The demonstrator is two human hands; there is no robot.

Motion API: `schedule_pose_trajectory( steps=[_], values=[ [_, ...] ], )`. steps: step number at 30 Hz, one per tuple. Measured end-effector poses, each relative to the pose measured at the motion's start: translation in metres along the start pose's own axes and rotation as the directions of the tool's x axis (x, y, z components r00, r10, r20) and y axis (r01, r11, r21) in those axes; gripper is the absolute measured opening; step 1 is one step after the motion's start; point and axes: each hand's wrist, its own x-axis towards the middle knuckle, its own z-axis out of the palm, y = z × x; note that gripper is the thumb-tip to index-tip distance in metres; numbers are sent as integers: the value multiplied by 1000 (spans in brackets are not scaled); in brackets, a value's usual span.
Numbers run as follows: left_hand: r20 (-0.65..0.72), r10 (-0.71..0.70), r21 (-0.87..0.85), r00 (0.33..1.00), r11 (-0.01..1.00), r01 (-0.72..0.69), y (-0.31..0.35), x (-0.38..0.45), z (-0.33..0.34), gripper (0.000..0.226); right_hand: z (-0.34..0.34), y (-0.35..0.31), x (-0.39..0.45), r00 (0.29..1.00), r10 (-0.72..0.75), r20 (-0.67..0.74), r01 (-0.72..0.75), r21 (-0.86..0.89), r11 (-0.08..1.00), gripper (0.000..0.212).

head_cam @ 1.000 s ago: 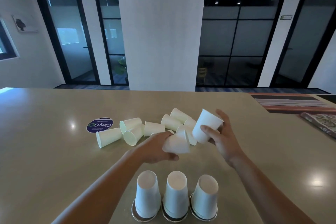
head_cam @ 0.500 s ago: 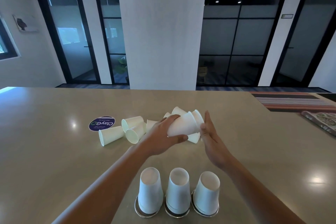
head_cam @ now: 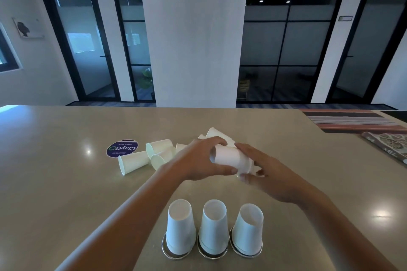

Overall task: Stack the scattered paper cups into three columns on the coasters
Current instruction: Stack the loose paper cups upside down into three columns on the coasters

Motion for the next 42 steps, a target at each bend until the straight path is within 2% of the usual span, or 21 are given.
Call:
schedule_pose_trajectory(
  steps=[2, 4, 7, 10, 13, 19, 27, 30, 35, 42],
  values=[
    [-20, 11, -45, 1000, 999, -12, 5, -1, -3, 62, 0, -2, -6, 995, -31, -96, 17, -144, 989, 79],
    [-17, 39, -16, 999, 999, -39, 15, -4, -3, 59, 3, -9, -11, 977, -69, -201, 20, -236, 971, 74],
    [1, 123, 72, 992, 990, -122, 37, -11, 1, 59, 7, -20, -18, 970, -82, -227, -1, -341, 940, 68],
    [14, 224, 54, 975, 973, -224, 49, -15, 5, 63, 7, -20, -30, 970, -8, -243, -30, -156, 987, 62],
    [57, 188, -4, 981, 982, -188, 43, -14, 5, 73, 6, -12, -43, 979, 56, -198, -58, -4, 998, 60],
    [199, 166, -88, 966, 985, -151, 29, -16, 18, 63, 17, 0, -54, 982, 93, -163, -98, -24, 995, 70],
    [252, 108, -100, 962, 991, -85, 20, -18, 25, 72, 36, 23, -60, 979, 194, -56, -197, -56, 979, 65],
    [269, 92, -116, 959, 991, -62, 19, -18, 28, 71, 46, 30, -62, 968, 252, -1, -252, -41, 967, 69],
    [306, 81, -102, 949, 993, -51, 19, -16, 32, 71, 55, 38, -64, 963, 260, 77, -258, -37, 966, 74],
    [302, 54, -123, 952, 992, -17, 7, -5, 27, 71, 7, 63, -57, 930, 232, 286, -240, -8, 971, 94]
  ],
)
